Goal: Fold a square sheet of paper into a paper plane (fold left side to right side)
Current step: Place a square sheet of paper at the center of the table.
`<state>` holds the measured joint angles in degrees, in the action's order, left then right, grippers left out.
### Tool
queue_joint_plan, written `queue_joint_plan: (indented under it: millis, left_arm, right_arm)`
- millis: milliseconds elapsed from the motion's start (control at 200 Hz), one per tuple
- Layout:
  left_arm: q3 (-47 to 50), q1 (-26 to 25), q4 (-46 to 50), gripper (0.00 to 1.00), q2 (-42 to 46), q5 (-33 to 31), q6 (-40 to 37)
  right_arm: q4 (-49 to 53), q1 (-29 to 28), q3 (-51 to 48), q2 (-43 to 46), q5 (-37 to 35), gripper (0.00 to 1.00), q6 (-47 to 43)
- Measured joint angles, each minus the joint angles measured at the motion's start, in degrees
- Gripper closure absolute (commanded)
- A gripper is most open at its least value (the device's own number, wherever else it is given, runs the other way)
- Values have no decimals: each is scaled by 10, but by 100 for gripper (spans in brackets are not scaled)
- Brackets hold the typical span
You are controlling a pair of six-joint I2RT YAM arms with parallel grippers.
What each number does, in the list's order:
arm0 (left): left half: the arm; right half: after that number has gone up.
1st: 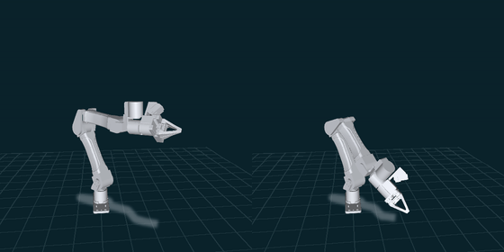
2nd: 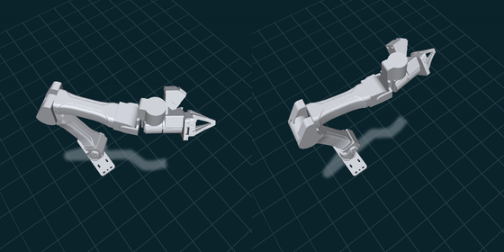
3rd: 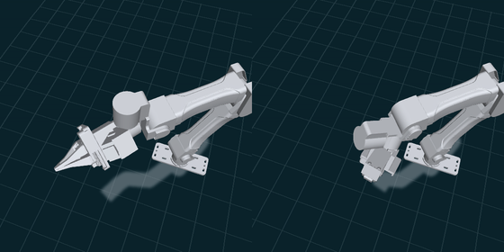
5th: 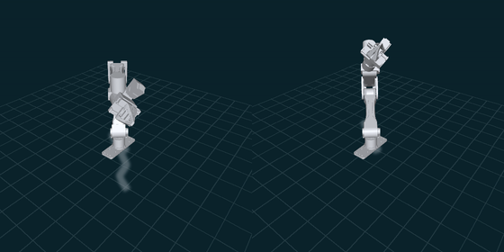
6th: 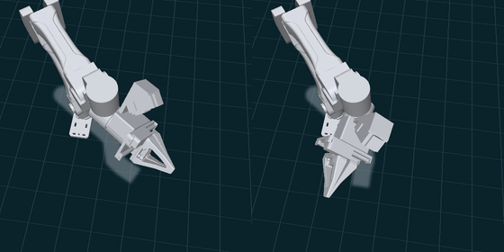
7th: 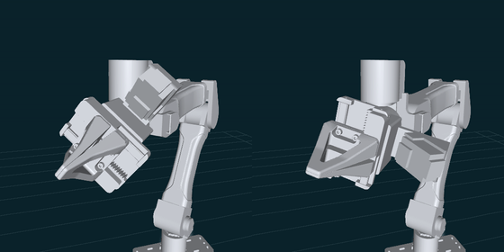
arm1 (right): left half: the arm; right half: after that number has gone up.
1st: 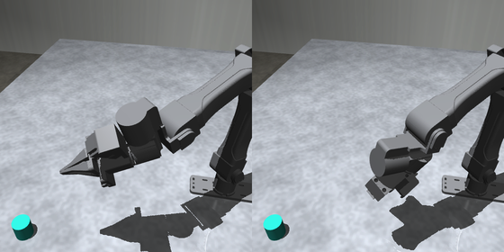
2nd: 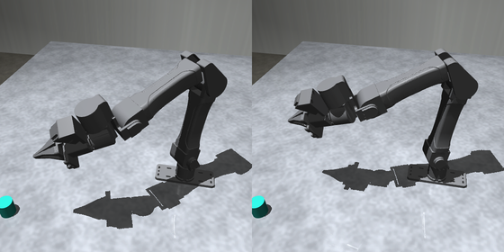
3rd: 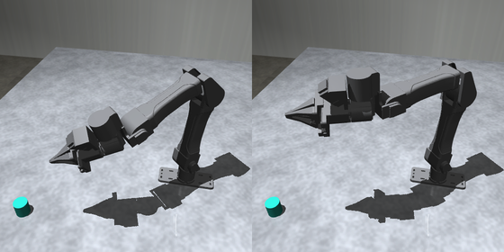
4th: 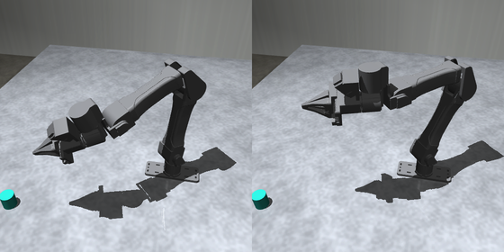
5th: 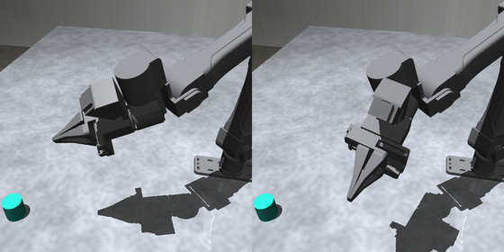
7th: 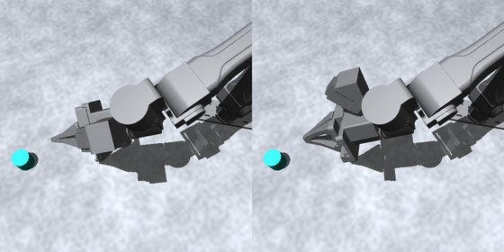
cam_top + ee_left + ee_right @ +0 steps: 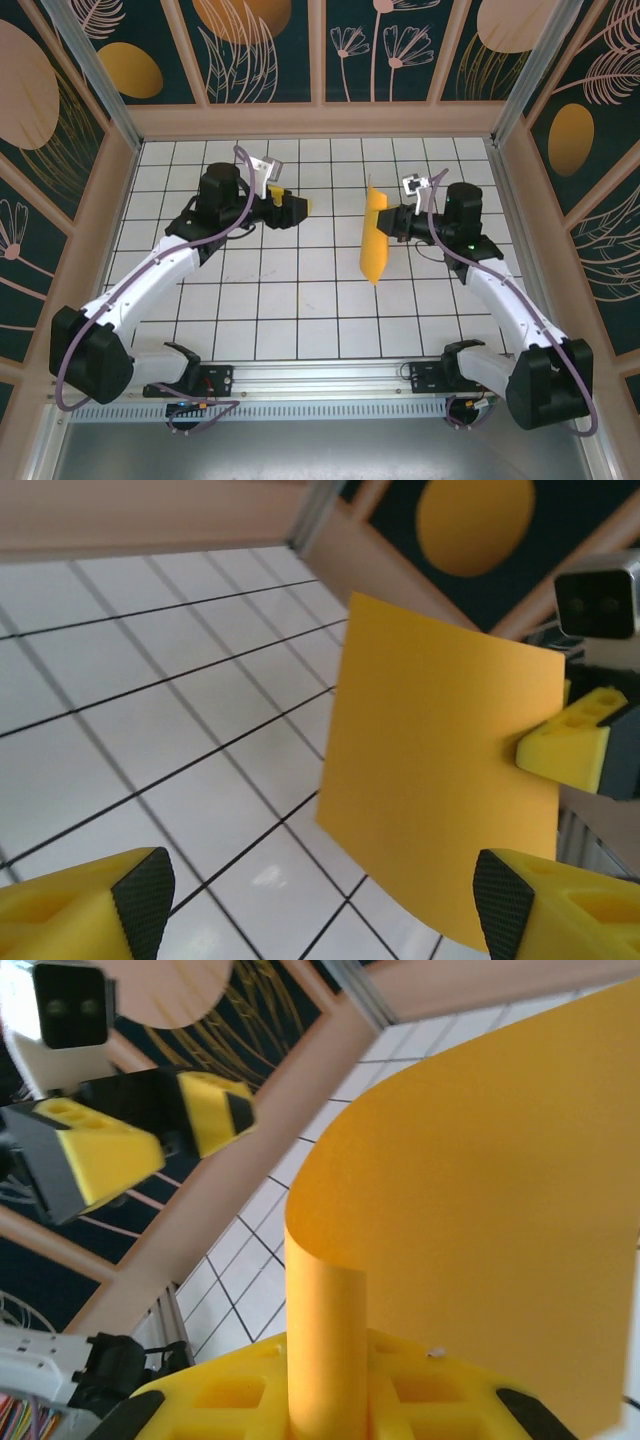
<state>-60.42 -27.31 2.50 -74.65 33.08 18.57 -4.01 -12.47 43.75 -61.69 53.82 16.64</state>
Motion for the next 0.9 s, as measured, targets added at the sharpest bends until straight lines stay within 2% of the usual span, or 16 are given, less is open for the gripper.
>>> queue_joint_plan:
  millis: [270,515,741,896]
  left_arm:
    - [-30,0,0,21,-12,108,-54]
    - [-30,-1,-2,18,-12,162,-59]
    - [-33,-8,-5,18,-12,198,-64]
    - [-39,-18,-6,25,-16,221,-66]
  right_arm:
    - [83,-17,83,49,37,79,-68]
    - [139,-49,143,59,56,78,-110]
    - [151,-61,151,67,74,78,-130]
    - [154,-62,151,73,76,78,-136]
